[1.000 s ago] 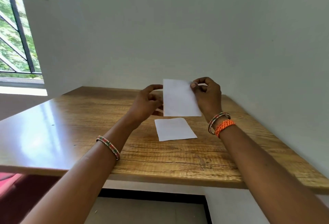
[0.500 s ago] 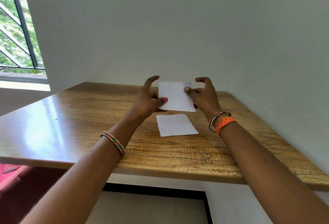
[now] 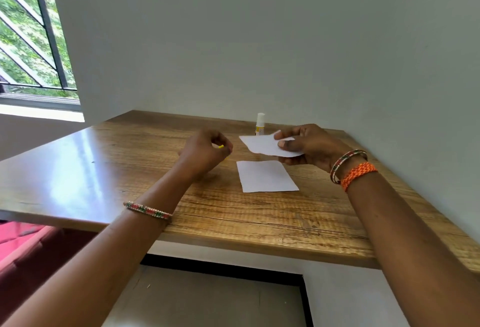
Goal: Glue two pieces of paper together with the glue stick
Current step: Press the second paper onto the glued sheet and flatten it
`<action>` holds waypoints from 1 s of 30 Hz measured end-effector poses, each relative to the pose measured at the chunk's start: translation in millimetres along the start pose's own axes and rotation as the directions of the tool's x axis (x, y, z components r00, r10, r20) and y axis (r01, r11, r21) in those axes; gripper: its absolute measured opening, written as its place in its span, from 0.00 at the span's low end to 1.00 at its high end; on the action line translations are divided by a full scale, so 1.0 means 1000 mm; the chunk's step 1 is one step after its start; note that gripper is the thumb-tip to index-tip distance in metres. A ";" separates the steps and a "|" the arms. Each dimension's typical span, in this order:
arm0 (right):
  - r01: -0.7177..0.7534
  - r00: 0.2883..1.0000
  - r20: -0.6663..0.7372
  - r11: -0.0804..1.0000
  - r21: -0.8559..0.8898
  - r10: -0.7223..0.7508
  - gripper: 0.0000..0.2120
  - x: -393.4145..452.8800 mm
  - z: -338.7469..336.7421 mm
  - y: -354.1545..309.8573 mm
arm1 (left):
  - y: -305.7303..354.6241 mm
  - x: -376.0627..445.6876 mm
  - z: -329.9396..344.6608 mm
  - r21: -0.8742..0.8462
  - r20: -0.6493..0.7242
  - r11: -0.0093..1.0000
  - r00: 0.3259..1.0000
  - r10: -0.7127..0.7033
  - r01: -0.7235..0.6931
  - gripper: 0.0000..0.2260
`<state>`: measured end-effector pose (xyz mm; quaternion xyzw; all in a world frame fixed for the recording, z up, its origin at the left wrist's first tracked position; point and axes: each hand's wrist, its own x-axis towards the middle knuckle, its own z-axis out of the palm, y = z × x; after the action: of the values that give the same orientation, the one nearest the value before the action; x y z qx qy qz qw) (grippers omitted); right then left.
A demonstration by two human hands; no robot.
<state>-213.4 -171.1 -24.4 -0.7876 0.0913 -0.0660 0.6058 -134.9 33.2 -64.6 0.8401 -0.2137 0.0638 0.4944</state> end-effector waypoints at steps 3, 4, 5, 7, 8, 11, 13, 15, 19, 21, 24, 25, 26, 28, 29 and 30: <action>-0.047 0.997 0.061 0.999 -0.015 0.048 0.15 -0.009 -0.005 0.002 | -0.002 -0.005 0.001 0.230 0.113 0.969 0.986 -0.121 0.092 0.03; -0.046 0.997 0.060 0.999 -0.019 0.047 0.15 -0.011 -0.005 0.004 | 0.000 -0.008 0.000 0.309 0.135 0.945 0.979 -0.151 0.103 0.02; -0.035 0.998 0.049 0.999 -0.035 0.037 0.16 -0.012 -0.004 0.005 | 0.002 -0.010 -0.001 0.370 0.153 0.924 0.975 -0.163 0.096 0.02; 0.018 1.000 0.007 0.984 -0.177 -0.017 0.16 -0.013 -0.001 0.009 | 0.005 -0.013 -0.001 0.428 0.187 0.901 0.968 -0.165 0.071 0.04; 0.041 0.999 -0.010 0.960 -0.276 -0.045 0.17 -0.012 0.001 0.010 | 0.006 -0.014 0.000 0.434 0.200 0.898 0.964 -0.177 0.075 0.05; 0.095 0.994 -0.018 0.908 -0.409 -0.112 0.16 -0.011 0.007 0.013 | 0.004 -0.014 0.001 0.423 0.239 0.900 0.946 -0.219 0.101 0.04; 0.106 0.992 -0.022 0.915 -0.389 -0.124 0.14 -0.011 0.010 0.015 | 0.003 -0.013 0.002 0.394 0.234 0.911 0.945 -0.227 0.121 0.02; 0.089 0.993 -0.050 0.942 -0.324 -0.111 0.12 -0.012 0.012 0.015 | 0.003 -0.012 0.003 0.383 0.241 0.917 0.947 -0.211 0.107 0.03; 0.072 0.990 -0.100 0.964 -0.256 -0.100 0.10 -0.013 0.015 0.014 | 0.004 -0.014 0.003 0.413 0.255 0.908 0.949 -0.185 0.067 0.08; 0.072 0.989 -0.110 0.972 -0.224 -0.099 0.10 -0.013 0.016 0.014 | 0.004 -0.015 0.002 0.419 0.253 0.905 0.949 -0.188 0.068 0.08; 0.071 0.991 -0.102 0.982 -0.175 -0.089 0.10 -0.014 0.020 0.013 | 0.004 -0.016 0.002 0.435 0.250 0.898 0.949 -0.194 0.068 0.12; 0.069 0.992 -0.096 0.984 -0.165 -0.085 0.10 -0.014 0.021 0.013 | 0.005 -0.017 0.002 0.443 0.251 0.894 0.949 -0.193 0.065 0.12; 0.068 0.992 -0.092 0.985 -0.162 -0.083 0.11 -0.014 0.022 0.013 | 0.006 -0.017 0.002 0.448 0.250 0.892 0.949 -0.191 0.062 0.13; 0.065 0.993 -0.089 0.985 -0.163 -0.080 0.11 -0.014 0.025 0.013 | 0.007 -0.017 0.002 0.458 0.254 0.887 0.947 -0.196 0.061 0.13; 0.065 0.993 -0.089 0.984 -0.164 -0.080 0.11 -0.014 0.026 0.014 | 0.007 -0.017 0.002 0.466 0.256 0.883 0.946 -0.199 0.059 0.13; 0.064 0.993 -0.090 0.984 -0.166 -0.080 0.11 -0.014 0.027 0.014 | 0.008 -0.017 0.002 0.473 0.258 0.879 0.945 -0.200 0.057 0.13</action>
<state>-222.6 -146.1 -44.8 -0.8331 0.0968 -0.1182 0.5316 -153.6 33.2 -64.9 0.9452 -0.2080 -0.0485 0.2470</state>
